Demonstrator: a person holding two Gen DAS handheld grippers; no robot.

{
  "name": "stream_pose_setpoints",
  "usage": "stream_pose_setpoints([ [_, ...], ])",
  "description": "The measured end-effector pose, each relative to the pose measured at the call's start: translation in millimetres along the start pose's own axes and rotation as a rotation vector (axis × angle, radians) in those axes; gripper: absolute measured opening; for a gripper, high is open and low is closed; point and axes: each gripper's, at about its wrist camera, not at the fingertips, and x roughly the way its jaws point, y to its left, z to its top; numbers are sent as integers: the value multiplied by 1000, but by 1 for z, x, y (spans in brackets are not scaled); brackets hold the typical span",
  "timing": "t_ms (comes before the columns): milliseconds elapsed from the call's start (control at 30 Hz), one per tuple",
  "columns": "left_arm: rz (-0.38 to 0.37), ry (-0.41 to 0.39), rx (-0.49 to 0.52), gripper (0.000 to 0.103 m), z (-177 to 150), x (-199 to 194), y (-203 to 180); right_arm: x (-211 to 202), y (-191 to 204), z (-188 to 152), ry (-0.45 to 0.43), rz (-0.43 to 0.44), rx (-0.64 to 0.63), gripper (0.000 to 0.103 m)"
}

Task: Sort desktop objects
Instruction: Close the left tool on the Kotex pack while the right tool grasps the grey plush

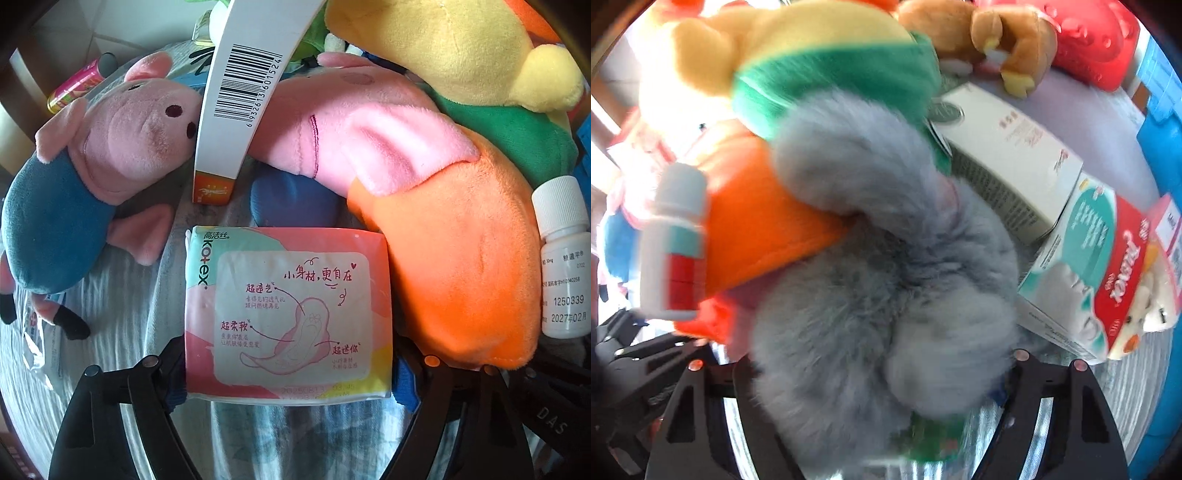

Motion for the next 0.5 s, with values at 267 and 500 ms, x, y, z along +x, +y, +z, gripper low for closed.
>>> stream_pose_setpoints([
  [267, 49, -36, 53, 78, -17, -23, -7, -6, 2, -2, -11, 5, -45, 62],
  [500, 32, -53, 106, 78, -65, -55, -18, -31, 1, -32, -10, 39, -60, 32],
])
